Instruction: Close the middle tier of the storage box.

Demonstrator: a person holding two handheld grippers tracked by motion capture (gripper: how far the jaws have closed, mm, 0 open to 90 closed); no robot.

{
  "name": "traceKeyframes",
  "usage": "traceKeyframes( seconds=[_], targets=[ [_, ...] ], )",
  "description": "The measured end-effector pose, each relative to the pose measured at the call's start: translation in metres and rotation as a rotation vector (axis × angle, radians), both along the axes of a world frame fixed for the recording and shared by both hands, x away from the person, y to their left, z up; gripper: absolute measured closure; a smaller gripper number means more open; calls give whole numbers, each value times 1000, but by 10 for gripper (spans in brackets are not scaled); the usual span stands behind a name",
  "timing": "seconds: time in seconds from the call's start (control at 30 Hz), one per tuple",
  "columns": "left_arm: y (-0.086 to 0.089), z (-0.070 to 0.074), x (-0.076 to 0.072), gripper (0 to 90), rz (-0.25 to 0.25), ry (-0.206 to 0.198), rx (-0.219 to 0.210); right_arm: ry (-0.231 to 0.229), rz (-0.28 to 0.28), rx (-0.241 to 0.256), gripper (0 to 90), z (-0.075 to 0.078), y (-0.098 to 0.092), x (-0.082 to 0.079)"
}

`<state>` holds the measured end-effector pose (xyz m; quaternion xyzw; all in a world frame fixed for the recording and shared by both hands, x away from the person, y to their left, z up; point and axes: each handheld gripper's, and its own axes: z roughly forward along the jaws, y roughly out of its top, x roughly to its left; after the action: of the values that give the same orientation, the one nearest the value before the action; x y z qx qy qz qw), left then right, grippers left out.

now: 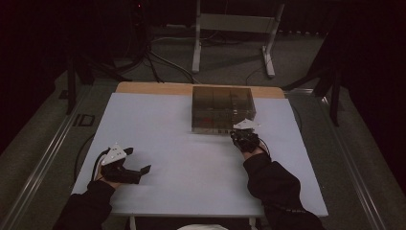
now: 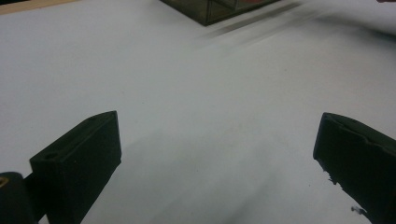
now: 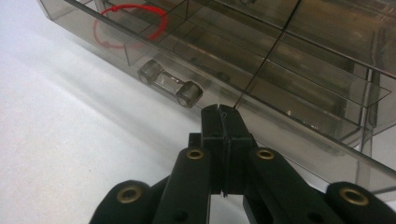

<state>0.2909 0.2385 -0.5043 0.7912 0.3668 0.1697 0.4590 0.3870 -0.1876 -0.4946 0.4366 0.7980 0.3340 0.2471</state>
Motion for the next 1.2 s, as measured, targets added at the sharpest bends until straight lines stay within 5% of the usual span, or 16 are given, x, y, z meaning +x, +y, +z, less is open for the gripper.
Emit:
traceKeyframes(
  seconds=[1.2],
  targets=[
    [1,0,0,25,2,0,-2,1,-7,-12,900,1,0,9]
  ],
)
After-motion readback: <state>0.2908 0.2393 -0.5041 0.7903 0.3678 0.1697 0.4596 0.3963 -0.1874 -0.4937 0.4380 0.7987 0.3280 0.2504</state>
